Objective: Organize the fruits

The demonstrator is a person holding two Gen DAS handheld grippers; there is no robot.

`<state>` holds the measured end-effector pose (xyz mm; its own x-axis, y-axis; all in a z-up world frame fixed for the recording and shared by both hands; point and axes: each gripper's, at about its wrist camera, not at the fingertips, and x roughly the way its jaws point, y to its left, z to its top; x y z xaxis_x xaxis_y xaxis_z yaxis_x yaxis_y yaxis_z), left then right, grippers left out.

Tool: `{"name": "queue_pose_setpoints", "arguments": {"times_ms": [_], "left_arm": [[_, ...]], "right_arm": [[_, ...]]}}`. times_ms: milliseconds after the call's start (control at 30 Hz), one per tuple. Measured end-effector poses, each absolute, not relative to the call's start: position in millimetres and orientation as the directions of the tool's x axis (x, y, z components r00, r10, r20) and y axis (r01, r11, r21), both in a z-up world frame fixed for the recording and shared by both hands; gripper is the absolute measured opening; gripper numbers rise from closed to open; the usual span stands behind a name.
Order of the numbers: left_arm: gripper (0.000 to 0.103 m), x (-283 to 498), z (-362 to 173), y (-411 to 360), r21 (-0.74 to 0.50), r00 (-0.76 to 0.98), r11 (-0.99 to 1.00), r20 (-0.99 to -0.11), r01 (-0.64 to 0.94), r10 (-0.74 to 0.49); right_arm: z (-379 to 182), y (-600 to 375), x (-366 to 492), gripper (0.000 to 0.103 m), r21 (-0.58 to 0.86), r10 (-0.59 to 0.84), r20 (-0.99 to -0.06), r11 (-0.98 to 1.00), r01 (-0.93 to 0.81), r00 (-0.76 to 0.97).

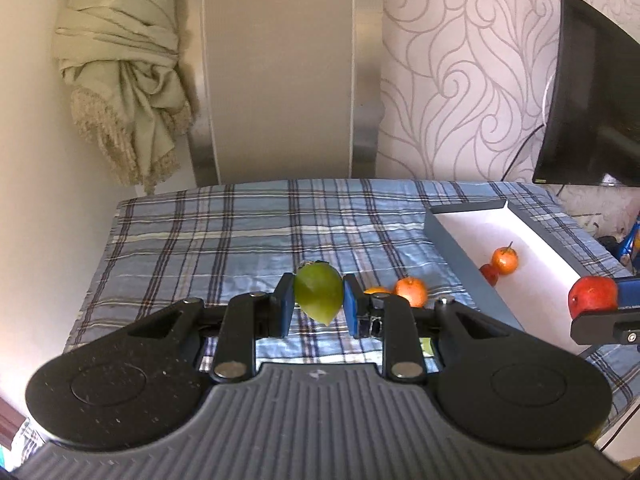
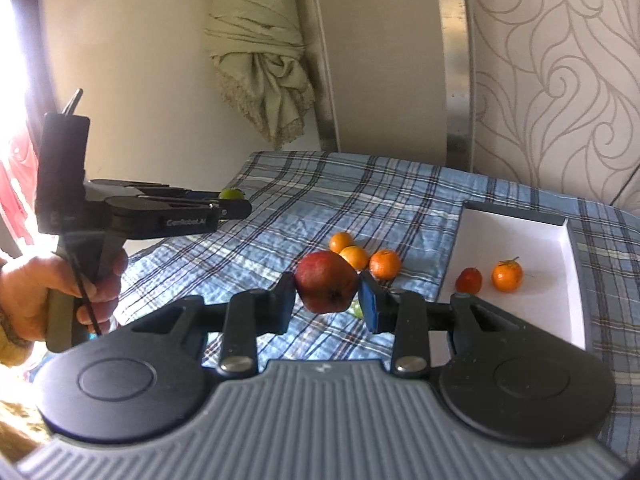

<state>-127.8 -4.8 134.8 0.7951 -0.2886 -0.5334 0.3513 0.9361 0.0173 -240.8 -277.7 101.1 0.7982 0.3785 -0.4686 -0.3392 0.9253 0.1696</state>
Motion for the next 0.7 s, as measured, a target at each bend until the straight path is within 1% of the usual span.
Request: {"name": "queue_pose_setpoints", "arguments": {"times_ms": [700], "left_arm": [[0.029, -125.0, 121.8, -77.4, 0.002, 0.697, 0.846, -0.569, 0.533, -0.437]], "right_arm": [[87.5, -318.8, -270.4, 0.037, 0.209, 0.247, -0.515, 0.965, -0.16, 0.821]]}}
